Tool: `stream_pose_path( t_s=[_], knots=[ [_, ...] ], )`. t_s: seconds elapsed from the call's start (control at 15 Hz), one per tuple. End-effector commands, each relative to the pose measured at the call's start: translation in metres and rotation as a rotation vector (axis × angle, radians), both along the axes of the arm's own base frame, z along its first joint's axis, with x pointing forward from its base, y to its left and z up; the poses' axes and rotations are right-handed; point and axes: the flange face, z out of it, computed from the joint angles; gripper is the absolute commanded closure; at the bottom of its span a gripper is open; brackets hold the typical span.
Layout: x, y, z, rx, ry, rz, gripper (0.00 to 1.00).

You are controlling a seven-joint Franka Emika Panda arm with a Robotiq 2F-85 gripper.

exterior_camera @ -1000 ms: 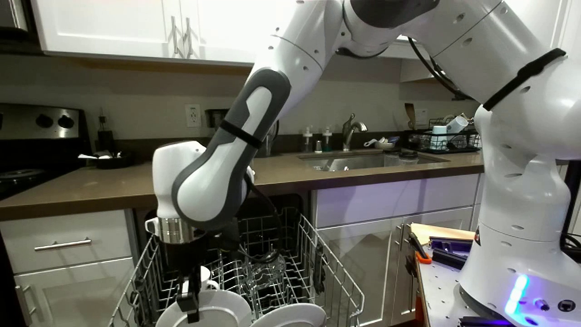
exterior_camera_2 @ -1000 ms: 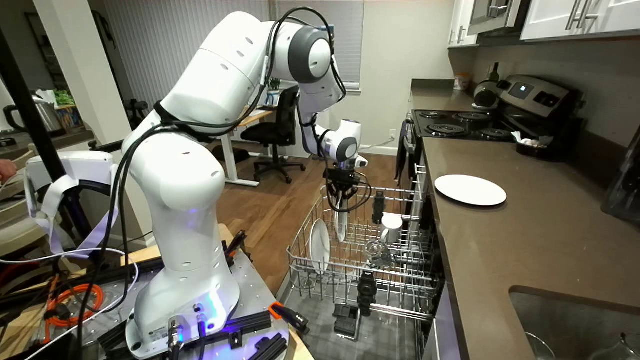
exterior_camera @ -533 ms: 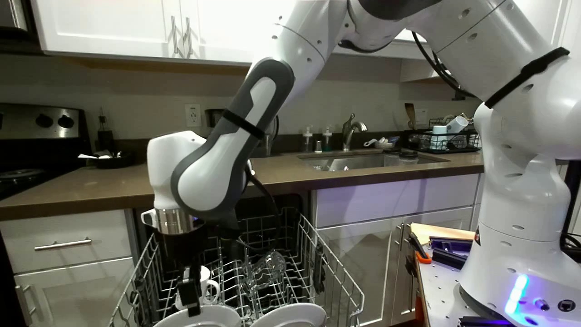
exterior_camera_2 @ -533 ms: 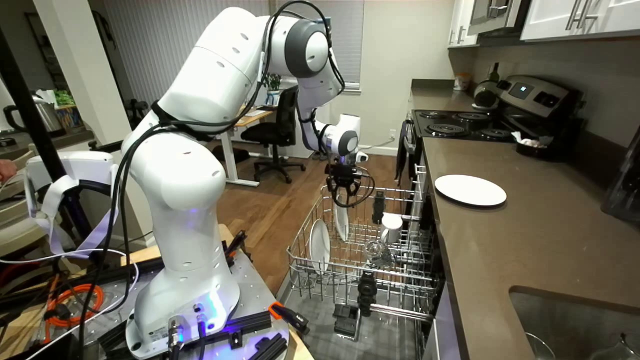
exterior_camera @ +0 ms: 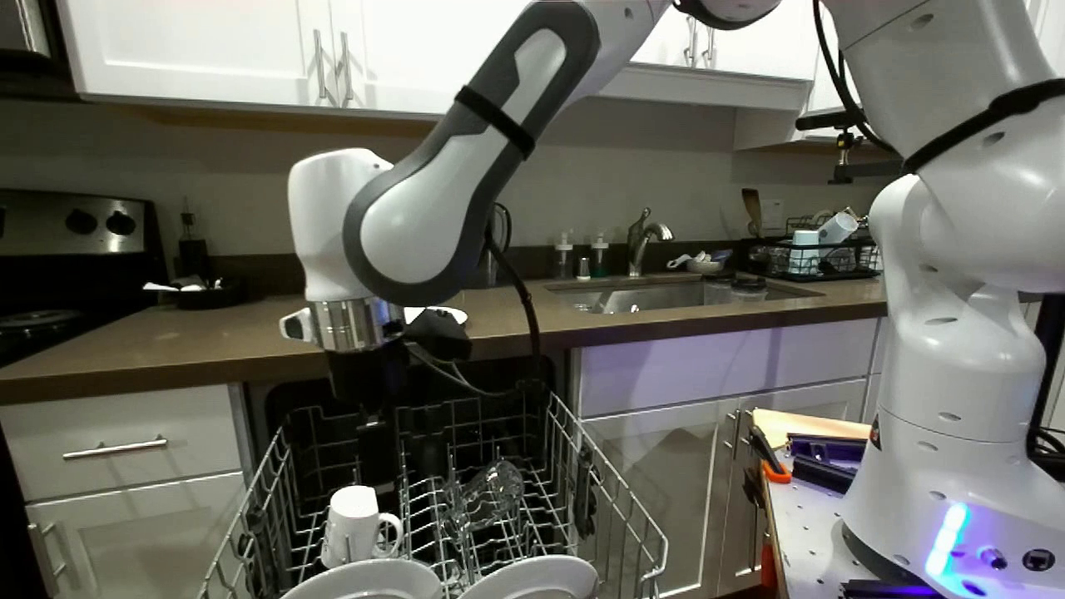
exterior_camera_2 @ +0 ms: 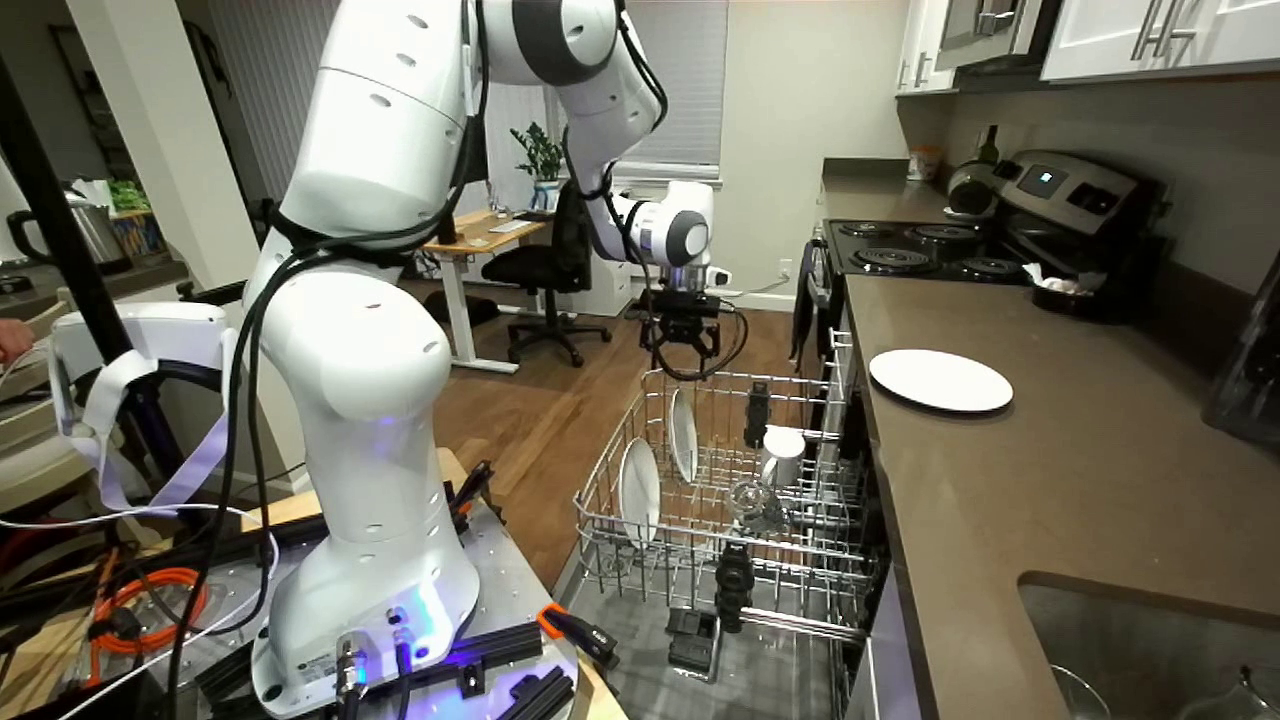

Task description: Move the two plates from the right to the left side of the dishwasher rack then move the mug to the right side

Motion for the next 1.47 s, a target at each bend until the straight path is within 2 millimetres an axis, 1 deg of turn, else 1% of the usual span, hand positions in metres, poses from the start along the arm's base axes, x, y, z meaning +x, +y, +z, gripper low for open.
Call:
stream_pose_path(
  t_s=[0.0, 0.2, 0.4, 0.6, 0.8, 1.07, 1.2, 1.4],
  knots=[
    [-0.05, -0.02, 0.004, -0.012, 0.012, -0.011, 0.0],
    [-0.089, -0.031, -0.006, -0.001, -0.001, -0.018, 0.0],
    [-0.124, -0.04, -0.021, 0.03, -0.069, -0.004, 0.0],
    [-0.148, -0.049, -0.036, 0.057, -0.111, 0.001, 0.0],
    [-0.159, -0.057, -0.051, 0.072, -0.163, 0.01, 0.0],
    [-0.156, -0.071, -0.073, 0.067, -0.176, 0.0, 0.0],
    [-0.156, -0.072, -0.088, 0.072, -0.149, -0.02, 0.0],
    [-0.158, -0.07, -0.106, 0.069, -0.107, -0.034, 0.0]
  ],
)
